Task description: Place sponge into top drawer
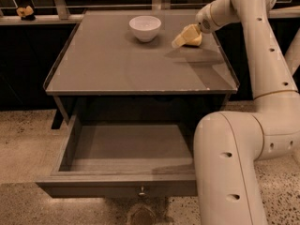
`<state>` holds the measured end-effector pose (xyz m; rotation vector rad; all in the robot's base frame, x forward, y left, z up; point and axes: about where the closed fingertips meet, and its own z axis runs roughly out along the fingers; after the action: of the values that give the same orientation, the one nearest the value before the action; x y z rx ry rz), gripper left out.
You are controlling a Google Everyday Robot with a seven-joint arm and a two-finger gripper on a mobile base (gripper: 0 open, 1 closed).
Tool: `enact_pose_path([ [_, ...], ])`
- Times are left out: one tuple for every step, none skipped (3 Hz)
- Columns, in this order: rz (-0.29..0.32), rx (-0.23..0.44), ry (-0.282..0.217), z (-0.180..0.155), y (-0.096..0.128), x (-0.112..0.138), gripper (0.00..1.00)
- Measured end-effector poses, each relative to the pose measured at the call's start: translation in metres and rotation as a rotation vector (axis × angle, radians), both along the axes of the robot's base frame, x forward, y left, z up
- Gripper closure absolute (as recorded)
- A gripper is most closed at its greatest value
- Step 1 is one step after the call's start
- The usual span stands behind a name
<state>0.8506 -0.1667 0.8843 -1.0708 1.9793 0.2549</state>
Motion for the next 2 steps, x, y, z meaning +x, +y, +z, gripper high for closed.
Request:
enact_pose_path([
  [-0.079, 0.018, -0.001, 0.0074, -0.0048, 0.0102, 0.0],
  [-0.17, 0.036, 0.027, 0.0085, -0.0117, 0.0172, 0.0],
])
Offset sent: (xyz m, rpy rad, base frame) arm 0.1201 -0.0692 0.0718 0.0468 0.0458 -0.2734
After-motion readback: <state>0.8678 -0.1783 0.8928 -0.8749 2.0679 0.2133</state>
